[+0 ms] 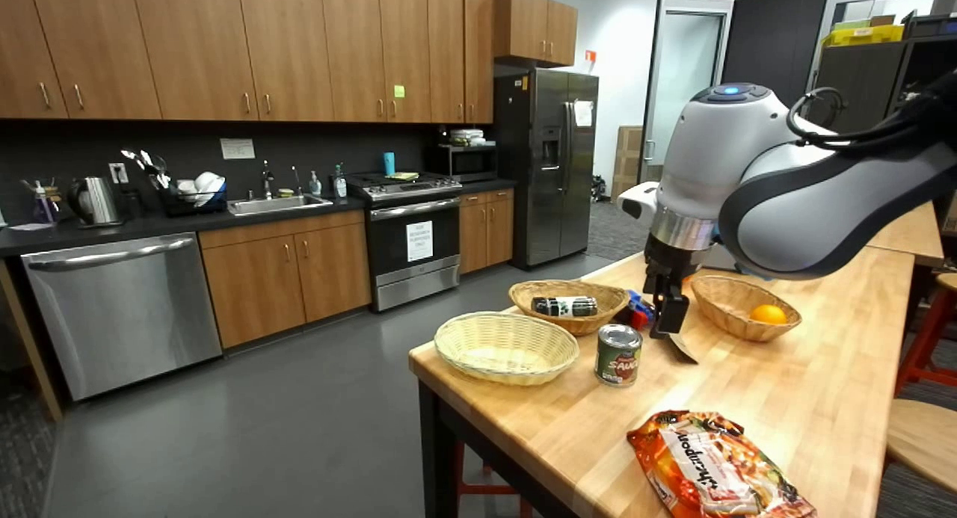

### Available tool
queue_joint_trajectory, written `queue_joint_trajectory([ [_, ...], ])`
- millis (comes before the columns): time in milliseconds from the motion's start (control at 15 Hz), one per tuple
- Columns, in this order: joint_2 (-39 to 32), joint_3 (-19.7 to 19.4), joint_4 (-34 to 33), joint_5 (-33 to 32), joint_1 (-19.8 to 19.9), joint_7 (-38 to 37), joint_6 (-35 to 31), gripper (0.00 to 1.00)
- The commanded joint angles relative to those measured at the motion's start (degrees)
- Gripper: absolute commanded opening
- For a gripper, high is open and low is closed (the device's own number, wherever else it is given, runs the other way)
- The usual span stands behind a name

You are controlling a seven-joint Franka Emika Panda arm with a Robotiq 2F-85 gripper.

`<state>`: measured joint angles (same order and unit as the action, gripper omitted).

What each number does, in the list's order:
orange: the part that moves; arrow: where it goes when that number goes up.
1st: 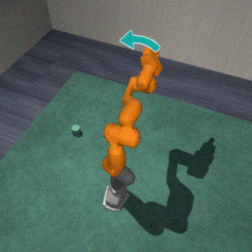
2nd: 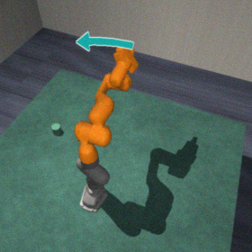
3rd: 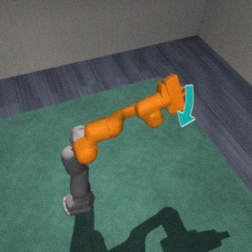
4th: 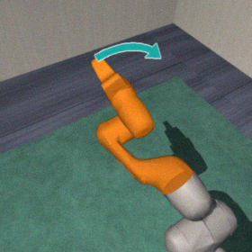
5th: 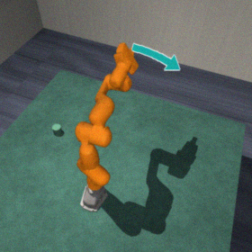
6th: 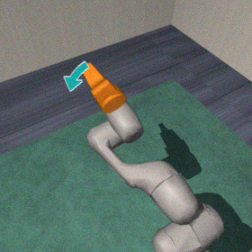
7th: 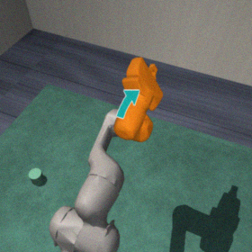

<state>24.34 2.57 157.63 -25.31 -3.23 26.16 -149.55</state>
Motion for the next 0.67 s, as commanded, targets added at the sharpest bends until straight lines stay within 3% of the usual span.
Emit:
queue_joint_trajectory([
  [0,-3.67,-3.56,-2.50,3.24,-2.44,5.29,-2.37,1.00],
  [400,-5.20,-6.44,-4.91,15.36,-8.89,15.52,0.03,1.00],
  [600,-3.95,-5.86,-5.92,18.86,-9.63,18.19,4.09,1.00],
])
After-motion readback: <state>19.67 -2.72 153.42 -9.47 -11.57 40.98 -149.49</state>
